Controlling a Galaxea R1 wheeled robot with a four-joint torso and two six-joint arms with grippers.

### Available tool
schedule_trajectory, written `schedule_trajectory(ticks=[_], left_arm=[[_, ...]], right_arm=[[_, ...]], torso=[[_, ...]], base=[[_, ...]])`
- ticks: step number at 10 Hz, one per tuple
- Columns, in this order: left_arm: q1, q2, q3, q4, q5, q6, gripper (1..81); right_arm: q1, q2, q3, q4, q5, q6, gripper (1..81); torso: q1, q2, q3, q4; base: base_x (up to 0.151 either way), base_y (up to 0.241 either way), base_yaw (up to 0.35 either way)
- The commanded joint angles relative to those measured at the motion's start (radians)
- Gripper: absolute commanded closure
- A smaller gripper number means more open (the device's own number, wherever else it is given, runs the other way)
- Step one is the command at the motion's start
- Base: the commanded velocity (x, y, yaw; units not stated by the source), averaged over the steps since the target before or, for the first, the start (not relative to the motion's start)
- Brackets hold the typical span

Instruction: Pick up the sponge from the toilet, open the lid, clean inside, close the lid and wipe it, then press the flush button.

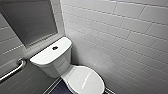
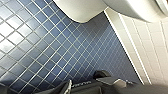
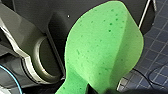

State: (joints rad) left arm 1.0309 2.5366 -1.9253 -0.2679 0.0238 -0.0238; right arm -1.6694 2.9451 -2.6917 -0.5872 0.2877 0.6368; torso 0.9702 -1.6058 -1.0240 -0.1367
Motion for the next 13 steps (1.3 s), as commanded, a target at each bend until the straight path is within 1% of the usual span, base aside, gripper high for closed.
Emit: schedule_trajectory(ticks=[1, 3, 4, 5, 6, 9, 10, 11, 13], left_arm=[[-0.076, 0.002, 0.029, -0.010, 0.064, 0.002, 1.0], [-0.093, 0.025, 0.026, -0.002, 0.068, 0.002, 1.0], [-0.113, 0.045, 0.025, 0.007, 0.095, 0.002, 1.0], [-0.134, 0.053, 0.029, -0.003, 0.145, 0.004, 1.0], [-0.139, 0.062, 0.035, -0.010, 0.156, 0.002, 1.0], [-0.140, 0.145, 0.022, -0.004, 0.156, 0.002, 1.0], [-0.148, 0.177, 0.017, -0.005, 0.156, 0.002, 1.0], [-0.162, 0.195, 0.015, -0.010, 0.154, 0.002, 1.0], [-0.188, 0.219, 0.014, -0.040, 0.157, 0.001, 1.0]], right_arm=[[-0.025, 0.001, 0.001, -0.005, -0.058, 0.001, 81.1], [-0.025, 0.011, 0.001, -0.003, -0.058, 0.003, 81.1], [-0.028, 0.010, 0.001, 0.013, -0.056, 0.004, 81.1], [-0.030, 0.007, -0.002, 0.058, -0.056, 0.003, 81.1], [-0.027, 0.005, -0.002, 0.060, -0.057, 0.000, 81.1], [-0.019, 0.030, -0.003, 0.055, -0.073, -0.012, 81.1], [-0.019, 0.033, -0.003, 0.041, -0.074, -0.017, 81.1], [-0.019, 0.036, -0.002, 0.029, -0.073, -0.016, 81.1], [-0.013, 0.044, -0.008, 0.033, -0.073, -0.014, 81.1]], torso=[[0.000, 0.000, 0.000, 0.000], [0.000, 0.000, 0.000, 0.000], [0.000, 0.000, 0.000, 0.000], [0.000, 0.000, 0.000, 0.000], [0.000, 0.000, 0.000, 0.000], [0.000, 0.000, 0.000, 0.000], [0.000, 0.000, 0.000, 0.000], [0.000, 0.000, 0.000, 0.000], [0.000, 0.000, 0.000, 0.000]], base=[[0.000, 0.000, 0.000], [0.000, 0.000, 0.000], [0.000, 0.000, 0.000], [0.000, 0.000, 0.000], [0.000, 0.000, 0.000], [0.000, 0.000, 0.000], [0.000, 0.000, 0.000], [0.000, 0.000, 0.000], [0.000, 0.000, 0.000]])
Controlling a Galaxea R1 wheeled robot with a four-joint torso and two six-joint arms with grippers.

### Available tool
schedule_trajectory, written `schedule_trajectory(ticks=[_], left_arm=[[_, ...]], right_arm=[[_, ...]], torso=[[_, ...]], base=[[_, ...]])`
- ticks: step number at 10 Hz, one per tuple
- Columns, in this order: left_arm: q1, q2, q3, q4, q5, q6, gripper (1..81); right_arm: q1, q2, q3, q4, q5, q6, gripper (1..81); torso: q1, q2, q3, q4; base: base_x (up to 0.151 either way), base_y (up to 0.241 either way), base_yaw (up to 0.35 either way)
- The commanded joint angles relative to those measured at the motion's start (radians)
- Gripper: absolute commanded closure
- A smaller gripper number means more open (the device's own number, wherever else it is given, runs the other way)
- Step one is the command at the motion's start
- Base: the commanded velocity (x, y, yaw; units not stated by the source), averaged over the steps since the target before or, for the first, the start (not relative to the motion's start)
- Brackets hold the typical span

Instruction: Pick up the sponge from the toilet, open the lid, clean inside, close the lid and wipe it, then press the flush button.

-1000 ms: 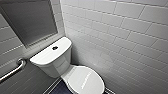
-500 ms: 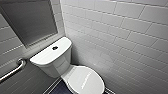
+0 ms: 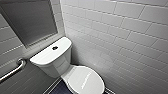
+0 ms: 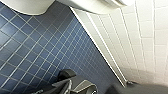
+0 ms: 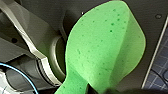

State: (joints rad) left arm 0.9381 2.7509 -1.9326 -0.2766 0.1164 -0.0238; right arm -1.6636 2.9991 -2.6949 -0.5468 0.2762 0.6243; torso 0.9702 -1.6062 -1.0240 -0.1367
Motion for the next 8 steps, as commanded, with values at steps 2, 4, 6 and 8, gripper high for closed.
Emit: schedule_trajectory(ticks=[2, 4, 6, 8], left_arm=[[-0.124, 0.024, 0.024, -0.032, 0.065, -0.001, 1.0], [-0.132, 0.038, 0.017, -0.019, 0.062, -0.001, 1.0], [-0.146, 0.053, -0.022, -0.032, 0.036, -0.002, 1.0], [-0.149, 0.099, -0.103, -0.067, -0.026, -0.068, 1.0]], right_arm=[[-0.019, -0.015, -0.008, -0.004, -0.061, 0.002, 81.1], [-0.011, -0.015, -0.019, -0.002, -0.063, 0.005, 81.1], [-0.006, -0.012, -0.022, -0.004, -0.063, 0.008, 81.1], [-0.008, -0.010, -0.022, -0.004, -0.063, 0.008, 81.1]], torso=[[0.000, 0.000, 0.000, 0.000], [0.000, 0.000, 0.000, 0.000], [0.000, 0.000, 0.000, 0.000], [0.000, 0.000, 0.000, 0.000]], base=[[0.000, 0.000, 0.000], [0.000, 0.000, 0.000], [0.000, 0.000, 0.000], [0.000, 0.000, 0.000]])
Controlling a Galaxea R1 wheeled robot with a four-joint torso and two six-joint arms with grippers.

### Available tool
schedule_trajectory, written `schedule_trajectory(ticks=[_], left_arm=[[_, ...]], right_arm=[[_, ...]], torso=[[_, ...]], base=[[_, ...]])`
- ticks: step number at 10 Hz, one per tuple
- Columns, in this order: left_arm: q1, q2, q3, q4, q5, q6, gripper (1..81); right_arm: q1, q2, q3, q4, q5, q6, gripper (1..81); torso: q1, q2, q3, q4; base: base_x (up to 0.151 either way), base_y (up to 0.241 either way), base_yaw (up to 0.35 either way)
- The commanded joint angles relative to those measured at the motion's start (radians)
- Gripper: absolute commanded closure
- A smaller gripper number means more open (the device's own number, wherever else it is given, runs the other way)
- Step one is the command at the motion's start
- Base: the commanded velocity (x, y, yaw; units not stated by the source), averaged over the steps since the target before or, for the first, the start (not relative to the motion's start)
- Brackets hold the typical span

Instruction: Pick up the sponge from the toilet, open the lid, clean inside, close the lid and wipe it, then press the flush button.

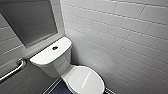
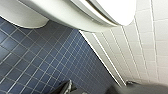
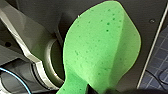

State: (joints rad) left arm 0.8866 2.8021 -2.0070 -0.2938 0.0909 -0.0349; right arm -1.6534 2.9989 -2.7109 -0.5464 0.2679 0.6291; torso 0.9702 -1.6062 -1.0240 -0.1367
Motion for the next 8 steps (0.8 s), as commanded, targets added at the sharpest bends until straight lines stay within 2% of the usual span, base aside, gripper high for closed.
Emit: schedule_trajectory(ticks=[1, 3, 5, 8], left_arm=[[-0.103, 0.074, -0.065, -0.051, -0.005, -0.095, 1.0], [-0.126, 0.099, -0.081, -0.051, -0.014, -0.121, 1.0], [-0.156, 0.119, -0.122, -0.057, -0.042, -0.215, 1.0], [-0.183, 0.159, -0.200, -0.057, -0.049, -0.310, 1.0]], right_arm=[[-0.020, -0.010, -0.006, -0.004, -0.055, 0.003, 81.1], [-0.017, -0.009, -0.006, -0.003, -0.056, 0.003, 81.1], [-0.016, -0.007, -0.007, -0.003, -0.058, 0.003, 81.1], [-0.010, -0.006, -0.006, -0.003, -0.070, 0.003, 81.1]], torso=[[0.000, 0.000, 0.000, 0.000], [0.000, 0.000, 0.000, 0.000], [0.000, 0.000, 0.000, 0.000], [0.000, 0.000, 0.000, 0.000]], base=[[0.000, 0.000, 0.000], [0.000, 0.000, 0.000], [0.000, 0.000, 0.000], [0.000, 0.000, 0.000]])
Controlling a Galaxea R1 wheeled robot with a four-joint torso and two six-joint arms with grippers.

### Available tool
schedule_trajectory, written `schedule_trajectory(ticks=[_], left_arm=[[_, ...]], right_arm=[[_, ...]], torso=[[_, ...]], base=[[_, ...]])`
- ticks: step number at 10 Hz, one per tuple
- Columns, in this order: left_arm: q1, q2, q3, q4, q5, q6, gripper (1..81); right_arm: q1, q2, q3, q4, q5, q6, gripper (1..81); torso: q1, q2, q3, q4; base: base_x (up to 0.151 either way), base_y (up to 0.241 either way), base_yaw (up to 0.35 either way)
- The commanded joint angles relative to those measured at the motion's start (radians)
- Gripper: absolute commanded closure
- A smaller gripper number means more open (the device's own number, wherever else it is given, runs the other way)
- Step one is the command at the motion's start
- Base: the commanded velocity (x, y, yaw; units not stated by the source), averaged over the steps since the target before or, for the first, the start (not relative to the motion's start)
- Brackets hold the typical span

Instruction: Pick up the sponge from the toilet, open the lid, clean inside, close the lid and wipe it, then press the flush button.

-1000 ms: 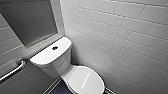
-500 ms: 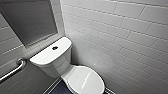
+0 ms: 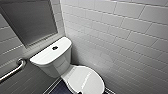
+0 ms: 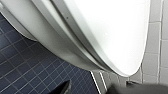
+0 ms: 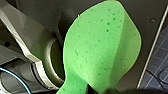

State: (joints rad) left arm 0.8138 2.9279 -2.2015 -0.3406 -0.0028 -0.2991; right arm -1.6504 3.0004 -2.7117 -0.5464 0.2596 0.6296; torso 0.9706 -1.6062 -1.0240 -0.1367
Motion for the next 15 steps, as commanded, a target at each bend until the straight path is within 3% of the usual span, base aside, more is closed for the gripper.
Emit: schedule_trajectory(ticks=[1, 15], left_arm=[[-0.116, 0.044, -0.024, -0.011, 0.044, -0.070, 1.0], [-0.169, 0.054, 0.031, -0.011, 0.046, -0.146, 1.0]], right_arm=[[-0.010, -0.006, -0.005, -0.003, -0.062, 0.002, 81.1], [0.005, 0.004, -0.005, 0.000, -0.092, 0.002, 81.1]], torso=[[0.000, 0.000, 0.000, 0.000], [0.000, 0.000, 0.000, 0.000]], base=[[0.000, 0.000, 0.000], [0.000, 0.000, 0.000]])
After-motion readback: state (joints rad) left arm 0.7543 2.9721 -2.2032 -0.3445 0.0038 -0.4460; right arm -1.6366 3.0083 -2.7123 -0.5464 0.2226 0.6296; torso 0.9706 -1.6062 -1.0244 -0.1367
